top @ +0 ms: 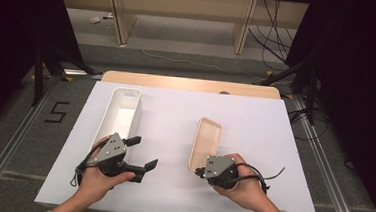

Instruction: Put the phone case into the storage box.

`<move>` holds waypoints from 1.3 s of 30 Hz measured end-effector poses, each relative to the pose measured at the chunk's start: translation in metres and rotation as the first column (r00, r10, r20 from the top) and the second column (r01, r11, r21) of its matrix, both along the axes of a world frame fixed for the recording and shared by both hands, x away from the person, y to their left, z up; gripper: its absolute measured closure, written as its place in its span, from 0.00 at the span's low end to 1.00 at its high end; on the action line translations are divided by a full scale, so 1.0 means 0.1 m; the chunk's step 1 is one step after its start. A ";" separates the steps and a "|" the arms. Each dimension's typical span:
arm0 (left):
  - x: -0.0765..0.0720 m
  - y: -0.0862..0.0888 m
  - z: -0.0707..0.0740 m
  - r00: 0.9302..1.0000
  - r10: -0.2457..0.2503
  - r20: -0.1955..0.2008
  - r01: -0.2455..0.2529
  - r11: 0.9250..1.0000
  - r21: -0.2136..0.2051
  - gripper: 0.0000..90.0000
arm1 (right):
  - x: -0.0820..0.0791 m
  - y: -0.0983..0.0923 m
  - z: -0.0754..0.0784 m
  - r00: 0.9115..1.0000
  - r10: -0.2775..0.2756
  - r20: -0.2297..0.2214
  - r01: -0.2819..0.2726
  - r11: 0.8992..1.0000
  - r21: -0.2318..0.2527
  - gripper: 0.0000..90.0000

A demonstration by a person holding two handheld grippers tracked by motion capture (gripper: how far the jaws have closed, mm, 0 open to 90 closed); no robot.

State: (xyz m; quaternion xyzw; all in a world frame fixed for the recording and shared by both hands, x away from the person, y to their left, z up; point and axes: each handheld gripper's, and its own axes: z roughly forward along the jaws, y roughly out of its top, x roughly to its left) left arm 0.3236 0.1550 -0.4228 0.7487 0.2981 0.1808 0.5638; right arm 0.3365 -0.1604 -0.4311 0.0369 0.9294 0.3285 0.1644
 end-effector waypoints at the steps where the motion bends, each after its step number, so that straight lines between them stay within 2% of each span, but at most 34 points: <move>1: 0.01 -0.01 0.01 1.000 -0.002 -0.001 0.002 1.000 0.004 0.09 | 0.00 0.00 0.00 1.000 0.002 -0.001 -0.002 1.000 0.000 0.98; 3: 0.05 -0.04 0.02 1.000 -0.011 -0.007 0.011 1.000 0.001 0.09 | 0.00 0.01 0.00 1.000 0.007 0.014 -0.007 1.000 0.001 0.98; 6: 0.08 -0.07 0.04 1.000 -0.011 -0.004 0.011 1.000 0.002 0.09 | -0.01 0.02 0.00 1.000 -0.001 0.004 0.001 1.000 0.004 0.98; 7: 0.11 -0.09 0.05 1.000 -0.011 -0.006 0.011 1.000 0.005 0.10 | -0.01 0.03 0.00 1.000 0.017 0.004 -0.017 1.000 0.004 0.98; 10: 0.14 -0.11 0.07 1.000 -0.008 -0.010 0.008 1.000 0.007 0.10 | -0.01 0.05 0.01 1.000 0.017 0.002 -0.017 1.000 0.001 0.98; 14: 0.22 -0.17 0.10 1.000 -0.001 -0.022 0.002 1.000 0.021 0.10 | -0.01 0.08 0.01 0.999 0.031 0.017 -0.031 1.000 0.004 0.98; 18: 0.28 -0.21 0.12 1.000 0.005 -0.027 -0.005 1.000 0.015 0.11 | -0.02 0.09 0.00 1.000 0.027 0.006 -0.027 1.000 0.004 0.98; 21: 0.30 -0.24 0.13 1.000 0.002 -0.029 -0.002 1.000 0.012 0.11 | -0.01 0.10 0.00 0.999 0.039 0.020 -0.039 0.999 0.005 0.98; 22: 0.32 -0.25 0.14 1.000 0.002 -0.030 -0.002 1.000 0.021 0.11 | -0.01 0.10 0.00 0.999 0.039 0.020 -0.039 0.999 0.005 0.98; 28: 0.38 -0.31 0.18 1.000 0.002 -0.029 -0.001 1.000 0.013 0.11 | -0.02 0.13 -0.01 0.999 0.039 0.016 -0.039 0.999 0.008 0.98; 32: 0.43 -0.34 0.19 0.999 0.007 -0.046 -0.007 1.000 0.012 0.11 | -0.02 0.16 -0.01 0.999 0.050 0.020 -0.050 0.999 0.008 0.98; 33: 0.44 -0.34 0.19 0.999 0.001 -0.045 0.000 1.000 0.018 0.12 | -0.03 0.16 -0.01 0.999 0.044 0.005 -0.044 0.999 0.007 0.98; 39: 0.48 -0.42 0.19 0.999 -0.004 -0.055 0.006 1.000 0.023 0.12 | -0.02 0.18 -0.01 0.998 0.057 0.017 -0.057 0.998 0.009 0.98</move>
